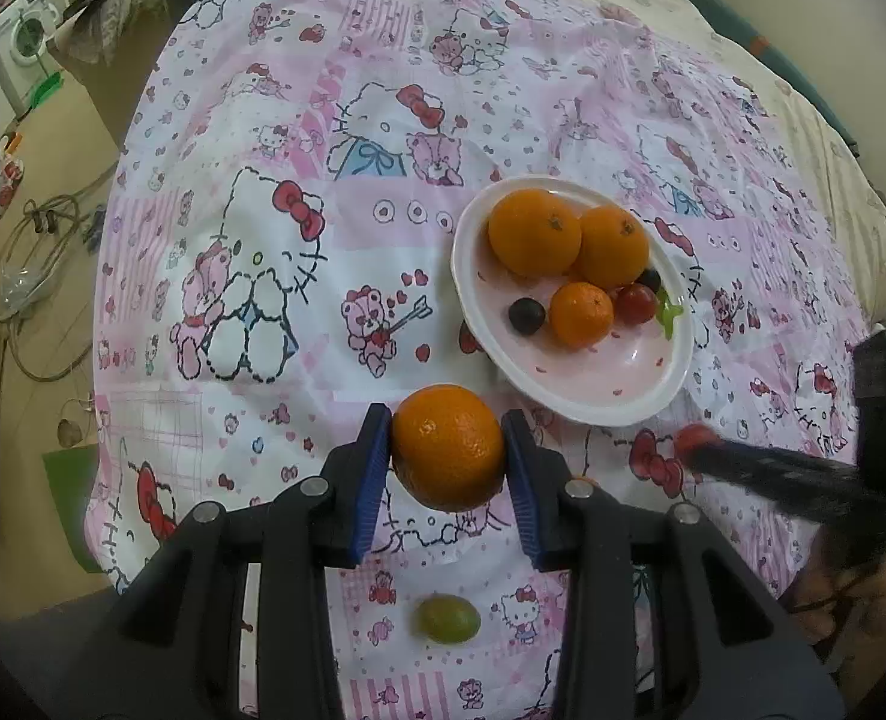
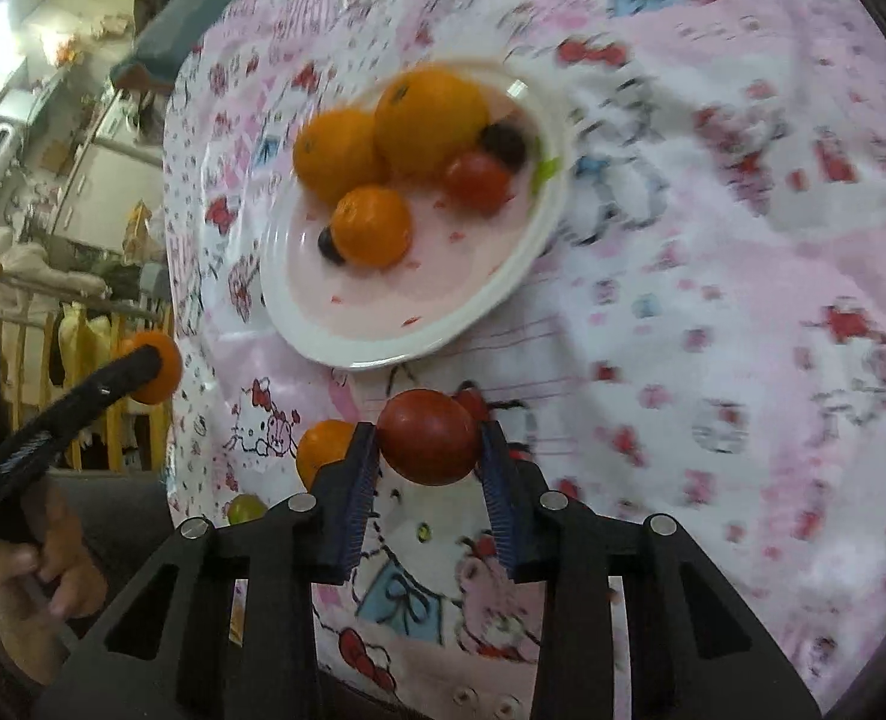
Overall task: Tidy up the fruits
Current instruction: 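Grasp a red cherry tomato with the right tool while the left tool holds the tangerine, then lower the tangerine and tomato onto the plate and open both tools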
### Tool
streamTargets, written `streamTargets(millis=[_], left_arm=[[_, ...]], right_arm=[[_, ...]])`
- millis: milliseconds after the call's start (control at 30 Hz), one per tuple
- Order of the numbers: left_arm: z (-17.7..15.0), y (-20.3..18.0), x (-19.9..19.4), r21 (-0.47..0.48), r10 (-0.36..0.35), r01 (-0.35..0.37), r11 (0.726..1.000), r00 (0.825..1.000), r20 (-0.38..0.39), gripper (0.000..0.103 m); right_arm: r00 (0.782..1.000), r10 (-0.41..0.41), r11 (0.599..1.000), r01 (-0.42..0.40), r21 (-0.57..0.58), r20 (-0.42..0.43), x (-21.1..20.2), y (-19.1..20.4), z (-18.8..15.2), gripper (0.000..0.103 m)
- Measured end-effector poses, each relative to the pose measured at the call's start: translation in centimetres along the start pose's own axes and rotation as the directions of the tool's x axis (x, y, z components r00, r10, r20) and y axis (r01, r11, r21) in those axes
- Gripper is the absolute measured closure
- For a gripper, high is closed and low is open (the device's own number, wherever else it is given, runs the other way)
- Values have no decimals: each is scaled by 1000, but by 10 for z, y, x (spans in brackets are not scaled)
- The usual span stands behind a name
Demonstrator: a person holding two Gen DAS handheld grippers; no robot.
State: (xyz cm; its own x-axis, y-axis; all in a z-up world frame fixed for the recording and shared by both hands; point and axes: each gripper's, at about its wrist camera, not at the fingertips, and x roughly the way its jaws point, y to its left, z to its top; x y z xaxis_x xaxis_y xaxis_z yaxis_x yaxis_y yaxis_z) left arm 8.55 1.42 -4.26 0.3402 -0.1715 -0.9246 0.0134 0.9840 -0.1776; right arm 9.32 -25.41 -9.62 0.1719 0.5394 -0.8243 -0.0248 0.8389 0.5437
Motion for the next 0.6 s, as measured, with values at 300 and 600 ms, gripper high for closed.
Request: streamTargets(millis=[300, 600], left_arm=[[28, -8, 11, -13, -53, 53, 998, 998, 22, 70], [55, -25, 52, 35, -96, 96, 995, 995, 5, 70]], right_arm=[[985, 85, 995, -92, 37, 147, -46, -16, 42, 67], [991, 60, 998, -61, 7, 116, -22, -17, 80, 67]])
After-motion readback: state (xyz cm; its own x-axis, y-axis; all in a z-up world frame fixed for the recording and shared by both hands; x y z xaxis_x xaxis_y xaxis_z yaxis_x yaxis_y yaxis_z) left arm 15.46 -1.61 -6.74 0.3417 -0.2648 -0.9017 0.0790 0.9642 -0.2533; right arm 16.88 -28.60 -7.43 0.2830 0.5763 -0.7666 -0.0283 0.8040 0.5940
